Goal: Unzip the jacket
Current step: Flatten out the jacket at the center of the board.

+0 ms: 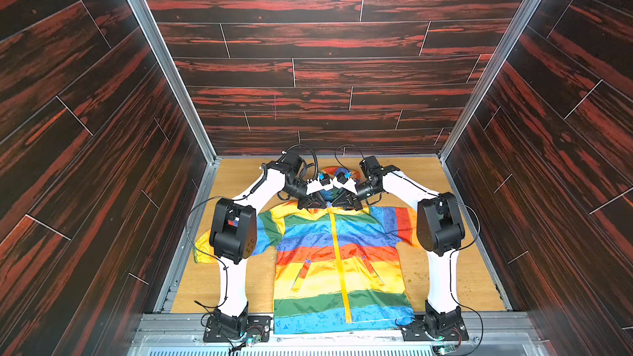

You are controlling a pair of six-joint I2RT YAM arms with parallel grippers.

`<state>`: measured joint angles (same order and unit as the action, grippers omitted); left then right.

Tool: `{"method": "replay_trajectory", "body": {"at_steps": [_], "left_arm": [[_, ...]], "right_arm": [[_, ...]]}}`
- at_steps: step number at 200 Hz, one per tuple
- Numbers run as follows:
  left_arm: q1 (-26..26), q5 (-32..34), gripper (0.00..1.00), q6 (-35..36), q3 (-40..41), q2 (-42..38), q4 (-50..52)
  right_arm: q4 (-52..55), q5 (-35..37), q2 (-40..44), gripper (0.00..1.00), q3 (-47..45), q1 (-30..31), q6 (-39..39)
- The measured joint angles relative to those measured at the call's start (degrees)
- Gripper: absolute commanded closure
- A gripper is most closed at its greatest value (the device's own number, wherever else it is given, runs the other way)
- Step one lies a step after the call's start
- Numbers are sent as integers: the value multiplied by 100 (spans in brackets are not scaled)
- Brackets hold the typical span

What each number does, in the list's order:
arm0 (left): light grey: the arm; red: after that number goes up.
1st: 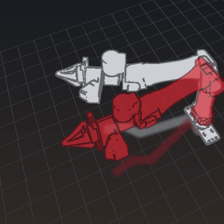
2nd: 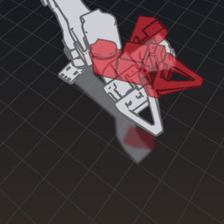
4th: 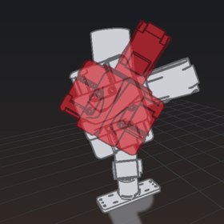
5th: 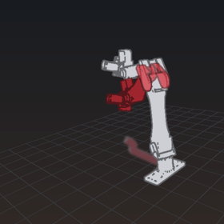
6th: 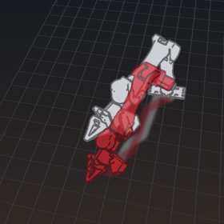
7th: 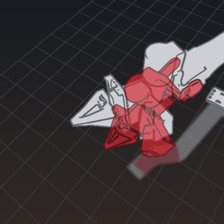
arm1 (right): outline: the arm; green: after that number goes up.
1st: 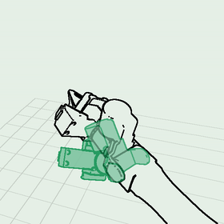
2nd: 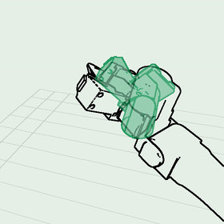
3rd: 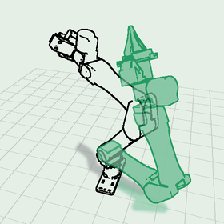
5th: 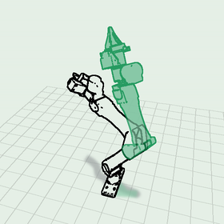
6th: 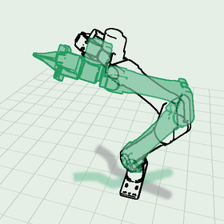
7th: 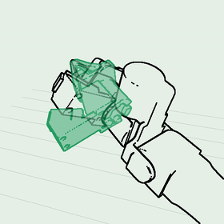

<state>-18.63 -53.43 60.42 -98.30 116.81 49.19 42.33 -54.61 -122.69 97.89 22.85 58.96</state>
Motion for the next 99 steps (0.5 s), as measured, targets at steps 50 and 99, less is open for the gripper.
{"method": "replay_trajectory", "body": {"at_steps": [50, 99], "left_arm": [[116, -229, 77, -87, 92, -46, -260], [181, -269, 77, 166, 68, -26, 153]], "right_arm": [[-33, 4, 7, 100, -17, -15, 7], [44, 9, 7, 100, -26, -70, 81]]}}
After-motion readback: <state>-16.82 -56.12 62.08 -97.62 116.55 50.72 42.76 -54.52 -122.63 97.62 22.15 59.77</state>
